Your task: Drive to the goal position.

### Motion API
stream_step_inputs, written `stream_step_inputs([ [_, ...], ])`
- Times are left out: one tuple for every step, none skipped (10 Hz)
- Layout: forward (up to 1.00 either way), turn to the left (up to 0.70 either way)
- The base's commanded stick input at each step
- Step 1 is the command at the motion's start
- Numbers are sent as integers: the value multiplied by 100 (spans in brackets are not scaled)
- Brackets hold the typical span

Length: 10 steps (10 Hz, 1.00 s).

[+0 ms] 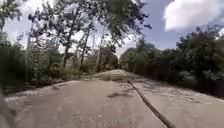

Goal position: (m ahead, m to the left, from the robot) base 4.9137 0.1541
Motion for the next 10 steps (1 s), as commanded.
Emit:
stream_step_inputs([
  [50,0],
  [50,0],
  [50,0],
  [50,0],
  [50,0],
  [50,0],
  [50,0],
  [50,0],
  [50,0],
  [50,-2],
])
